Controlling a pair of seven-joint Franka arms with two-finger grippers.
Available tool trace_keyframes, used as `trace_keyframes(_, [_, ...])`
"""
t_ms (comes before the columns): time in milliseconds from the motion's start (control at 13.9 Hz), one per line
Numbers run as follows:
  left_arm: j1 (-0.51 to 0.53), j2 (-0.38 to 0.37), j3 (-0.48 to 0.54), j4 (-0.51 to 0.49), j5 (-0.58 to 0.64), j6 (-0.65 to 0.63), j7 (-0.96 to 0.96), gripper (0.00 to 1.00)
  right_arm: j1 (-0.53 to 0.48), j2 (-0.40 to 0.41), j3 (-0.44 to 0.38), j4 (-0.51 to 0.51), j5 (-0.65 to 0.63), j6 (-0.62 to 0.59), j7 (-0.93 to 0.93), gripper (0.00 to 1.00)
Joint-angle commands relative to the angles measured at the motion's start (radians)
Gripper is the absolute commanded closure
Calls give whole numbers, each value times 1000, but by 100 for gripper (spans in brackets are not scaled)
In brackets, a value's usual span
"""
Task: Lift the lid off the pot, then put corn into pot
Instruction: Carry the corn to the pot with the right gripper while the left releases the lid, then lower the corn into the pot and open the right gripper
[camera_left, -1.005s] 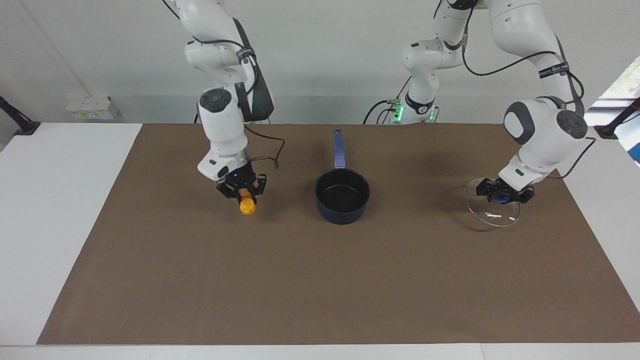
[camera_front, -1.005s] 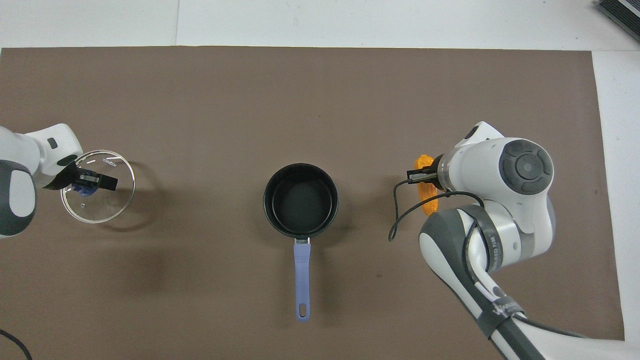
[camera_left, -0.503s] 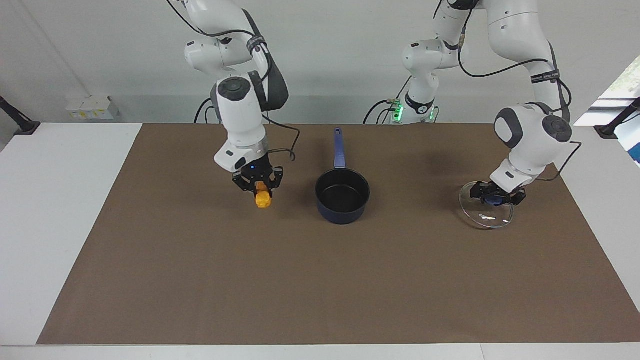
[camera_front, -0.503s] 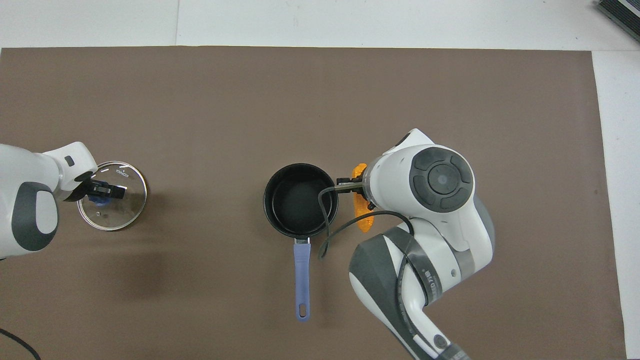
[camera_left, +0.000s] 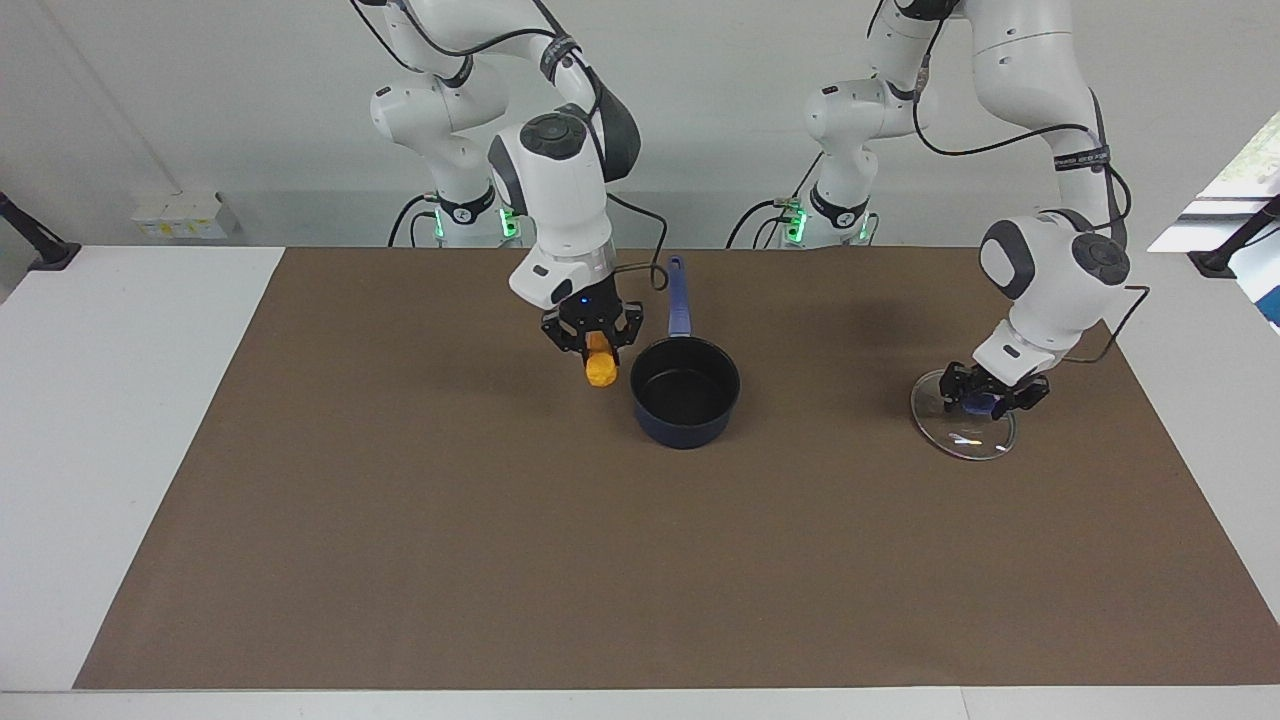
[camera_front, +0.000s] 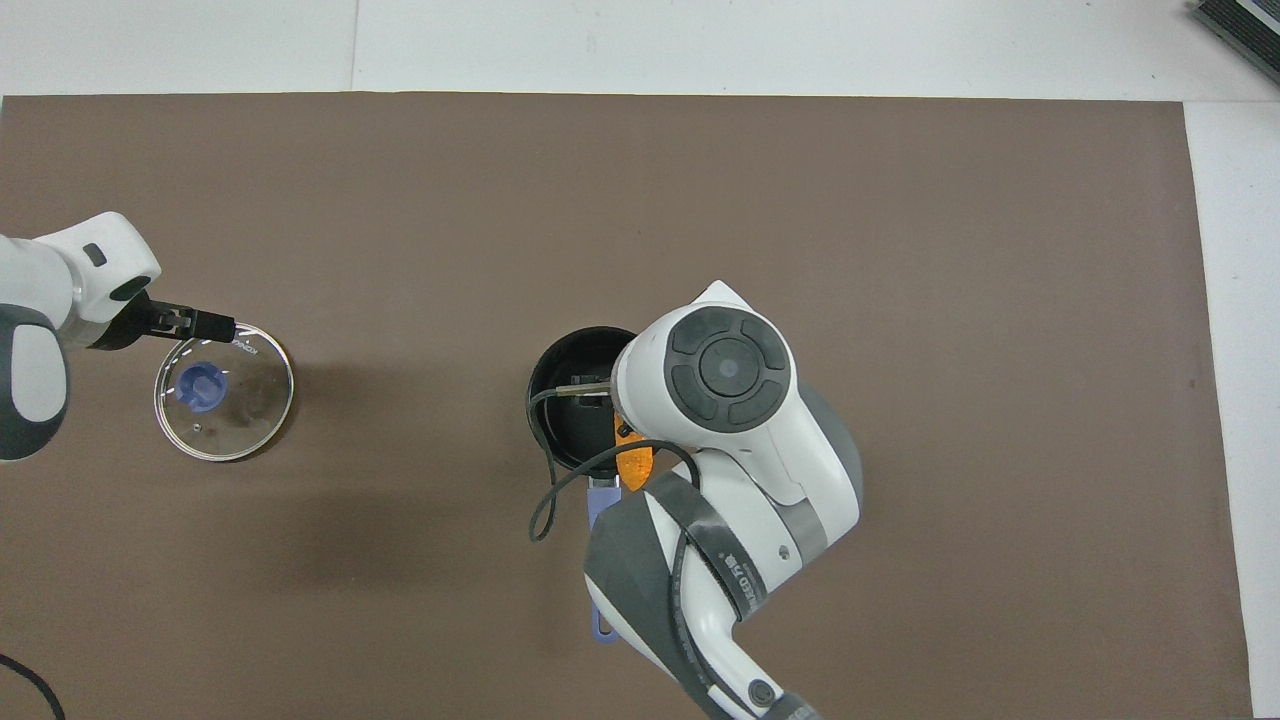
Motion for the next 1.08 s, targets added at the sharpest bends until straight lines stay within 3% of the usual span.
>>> trace_keyframes(0, [-48,-3,7,117,1,-143,-89,0,15,66,-3,49,13,24,19,100])
trace_keyframes(574, [-67,-10,9,411,8,-560,-178,0,41,149,-3,67,0,142,37,100])
trace_keyframes(1005, [-70,-112,12,422,8,-695,-205,0,25,157,-4,59,-10,176,25,97])
